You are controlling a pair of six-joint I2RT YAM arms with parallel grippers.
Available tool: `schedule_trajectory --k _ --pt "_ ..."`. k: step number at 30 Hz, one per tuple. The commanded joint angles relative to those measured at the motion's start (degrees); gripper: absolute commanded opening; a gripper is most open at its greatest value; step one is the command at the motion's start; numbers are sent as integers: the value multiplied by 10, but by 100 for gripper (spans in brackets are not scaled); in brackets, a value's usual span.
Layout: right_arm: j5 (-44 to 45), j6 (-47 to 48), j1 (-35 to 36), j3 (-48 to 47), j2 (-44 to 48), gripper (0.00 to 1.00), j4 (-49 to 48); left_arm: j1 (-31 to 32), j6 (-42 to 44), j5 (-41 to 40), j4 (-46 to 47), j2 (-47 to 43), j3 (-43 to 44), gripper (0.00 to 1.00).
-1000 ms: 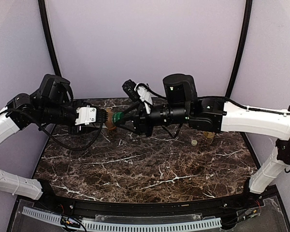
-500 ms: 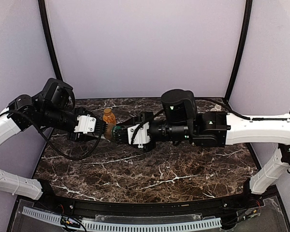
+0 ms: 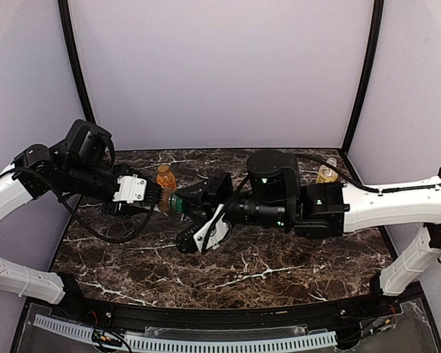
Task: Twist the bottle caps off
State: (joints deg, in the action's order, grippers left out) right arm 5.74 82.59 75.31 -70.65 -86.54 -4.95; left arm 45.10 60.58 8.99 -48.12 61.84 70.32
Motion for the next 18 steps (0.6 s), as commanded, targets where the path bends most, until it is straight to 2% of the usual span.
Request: schedule_trajectory --k 1,5,11,18 --pt "23 43 5 -2 31 0 -55 -4 5 -8 -43 -6 -18 28" --pt "-8 -13 5 16 78 0 -84 -4 10 -15 -43 -11 -28 27" --pt "29 -94 4 48 131 0 -83 -4 2 -23 -28 -24 -42 27" --pt "24 -170 4 81 162 0 -72 -4 -7 -19 -23 -23 -35 27"
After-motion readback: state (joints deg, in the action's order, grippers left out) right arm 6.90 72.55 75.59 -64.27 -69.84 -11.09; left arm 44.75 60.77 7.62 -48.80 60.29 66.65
